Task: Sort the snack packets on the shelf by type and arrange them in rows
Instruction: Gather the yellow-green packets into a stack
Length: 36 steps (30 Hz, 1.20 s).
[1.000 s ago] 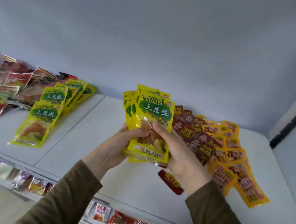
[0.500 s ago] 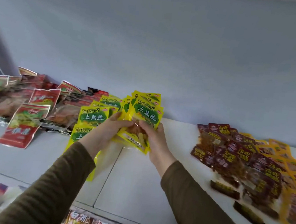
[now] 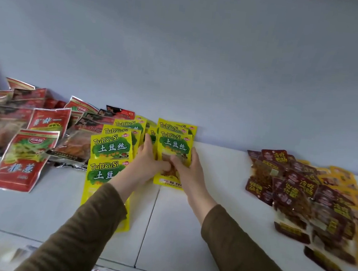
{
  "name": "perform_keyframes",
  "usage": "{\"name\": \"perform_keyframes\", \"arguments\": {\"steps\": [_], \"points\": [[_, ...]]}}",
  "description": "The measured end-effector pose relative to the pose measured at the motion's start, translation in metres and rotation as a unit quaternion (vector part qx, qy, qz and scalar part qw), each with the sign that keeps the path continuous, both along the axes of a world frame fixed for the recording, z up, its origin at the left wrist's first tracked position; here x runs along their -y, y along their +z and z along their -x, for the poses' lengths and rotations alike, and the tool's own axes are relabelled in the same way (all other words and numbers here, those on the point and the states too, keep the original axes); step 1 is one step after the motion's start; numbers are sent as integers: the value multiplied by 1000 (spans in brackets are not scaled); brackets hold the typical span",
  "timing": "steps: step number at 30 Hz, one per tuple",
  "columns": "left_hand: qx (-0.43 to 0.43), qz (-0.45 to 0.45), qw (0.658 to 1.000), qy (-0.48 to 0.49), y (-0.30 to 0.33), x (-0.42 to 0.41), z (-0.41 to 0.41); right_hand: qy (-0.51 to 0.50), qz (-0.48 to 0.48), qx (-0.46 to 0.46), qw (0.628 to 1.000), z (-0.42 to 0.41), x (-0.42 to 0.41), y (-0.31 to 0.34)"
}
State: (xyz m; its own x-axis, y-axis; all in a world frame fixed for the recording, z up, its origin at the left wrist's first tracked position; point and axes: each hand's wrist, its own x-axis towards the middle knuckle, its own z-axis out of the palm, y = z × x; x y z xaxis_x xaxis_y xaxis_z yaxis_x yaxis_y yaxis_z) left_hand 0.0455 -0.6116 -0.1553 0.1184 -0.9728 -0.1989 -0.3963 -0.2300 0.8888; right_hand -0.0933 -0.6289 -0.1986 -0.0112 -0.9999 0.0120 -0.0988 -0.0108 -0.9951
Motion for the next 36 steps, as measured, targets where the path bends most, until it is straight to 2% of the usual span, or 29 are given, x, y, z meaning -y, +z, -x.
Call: {"name": "perform_keyframes", "arguments": {"steps": [4, 9, 13, 15, 17, 20, 26, 30, 36], "points": [[24, 21, 999, -17, -2, 1, -3, -9, 7, -21, 1000, 4, -5, -1], [-3, 11, 1000, -20, 2, 10, -3, 15, -55, 42, 998, 6, -11, -1], [-29, 3, 999, -27, 1, 14, -8, -58, -49, -37, 996, 12, -8, -4], [-29, -2, 999, -35, 1, 12, -9, -71, -61, -8, 996, 19, -2, -3], [-20, -10, 999, -43, -1, 10, -7, -36, -71, 48, 996, 17, 0, -1], [-10, -8, 998, -58, -4, 7, -5, 7, -56, 84, 995, 7, -4, -1], [76, 60, 995, -20, 0, -6, -6, 67, -62, 111, 990, 1, -14, -2], [118, 117, 986, -9, 2, -16, -8, 36, -78, 124, 989, 14, -20, 1], [172, 188, 967, -17, 14, -39, 15, 20, -24, 30, 999, 42, -43, 11]]}}
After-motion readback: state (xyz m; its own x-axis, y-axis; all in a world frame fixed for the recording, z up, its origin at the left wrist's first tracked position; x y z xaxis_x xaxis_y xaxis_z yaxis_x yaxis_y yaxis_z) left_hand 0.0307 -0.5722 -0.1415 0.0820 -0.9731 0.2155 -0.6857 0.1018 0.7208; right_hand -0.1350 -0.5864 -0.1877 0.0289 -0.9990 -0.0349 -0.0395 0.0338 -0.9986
